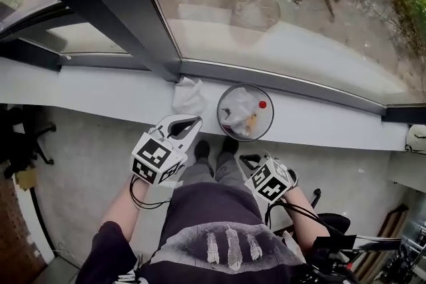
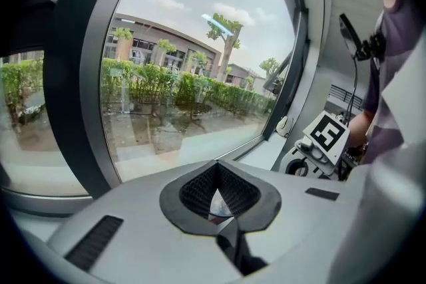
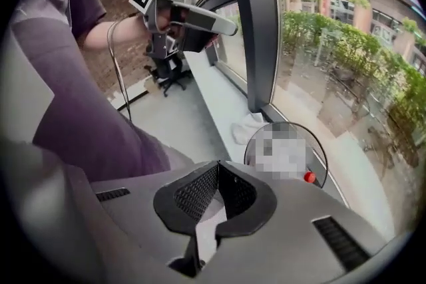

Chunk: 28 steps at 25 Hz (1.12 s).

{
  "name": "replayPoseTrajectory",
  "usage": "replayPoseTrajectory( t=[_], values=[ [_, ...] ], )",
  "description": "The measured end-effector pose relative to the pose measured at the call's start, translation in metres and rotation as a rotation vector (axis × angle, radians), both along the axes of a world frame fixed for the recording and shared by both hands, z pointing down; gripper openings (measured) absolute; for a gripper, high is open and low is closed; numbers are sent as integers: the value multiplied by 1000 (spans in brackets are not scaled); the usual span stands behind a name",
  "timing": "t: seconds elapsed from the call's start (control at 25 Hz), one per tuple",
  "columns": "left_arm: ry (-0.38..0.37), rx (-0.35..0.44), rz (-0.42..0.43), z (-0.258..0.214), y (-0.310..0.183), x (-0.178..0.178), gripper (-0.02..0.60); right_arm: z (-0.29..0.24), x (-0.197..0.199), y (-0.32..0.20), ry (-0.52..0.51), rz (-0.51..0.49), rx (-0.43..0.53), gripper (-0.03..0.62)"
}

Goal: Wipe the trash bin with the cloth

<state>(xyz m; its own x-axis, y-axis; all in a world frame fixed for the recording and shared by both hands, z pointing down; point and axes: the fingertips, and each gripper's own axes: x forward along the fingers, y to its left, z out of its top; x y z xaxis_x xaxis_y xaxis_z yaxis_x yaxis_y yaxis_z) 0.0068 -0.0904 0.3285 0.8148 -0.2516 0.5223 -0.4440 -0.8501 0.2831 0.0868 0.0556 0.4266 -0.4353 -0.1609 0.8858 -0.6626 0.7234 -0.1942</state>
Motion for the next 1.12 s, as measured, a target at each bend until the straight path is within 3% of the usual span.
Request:
replayPoseTrajectory(
  t=[0.16, 0.28, 0.32, 0.36, 0.44, 0.48, 0.56, 0.76, 0.92, 0.96, 1.04, 1.12],
  values=[
    [-89, -9, 13, 51, -13, -7, -3, 42, 7, -13, 143, -180, -17, 2],
    [-193, 31, 42, 99, -34, -5, -3, 60, 9, -14, 148, -248, -78, 3],
    [-225, 44, 57, 118, -40, -5, -3, 64, 8, -13, 140, -254, -99, 26],
    [-263, 46, 82, 140, -45, -5, 2, 68, 8, -14, 146, -266, -108, 97],
    [-360, 9, 156, 194, -49, -12, 240, 82, 9, -16, 198, -295, -103, 152],
    [-413, -13, 192, 221, -47, -17, 273, 88, 10, -15, 229, -307, -99, 193],
    [-523, -17, 241, 270, -43, -31, 288, 98, 11, -9, 283, -324, -86, 202],
    [-761, 106, 286, 373, -65, -57, 287, 121, 8, -11, 363, -346, -46, 201],
    [-808, 114, 302, 425, -67, -49, 261, 135, 1, -13, 328, -304, -74, 188],
    [-821, 126, 309, 435, -64, -48, 253, 134, 1, -17, 325, -281, -63, 147],
    [-837, 156, 298, 451, -62, -49, 174, 131, 5, -25, 318, -222, -42, 67],
    [-819, 153, 257, 458, -64, -52, 95, 129, 5, -31, 277, -155, -53, 48]
  ],
)
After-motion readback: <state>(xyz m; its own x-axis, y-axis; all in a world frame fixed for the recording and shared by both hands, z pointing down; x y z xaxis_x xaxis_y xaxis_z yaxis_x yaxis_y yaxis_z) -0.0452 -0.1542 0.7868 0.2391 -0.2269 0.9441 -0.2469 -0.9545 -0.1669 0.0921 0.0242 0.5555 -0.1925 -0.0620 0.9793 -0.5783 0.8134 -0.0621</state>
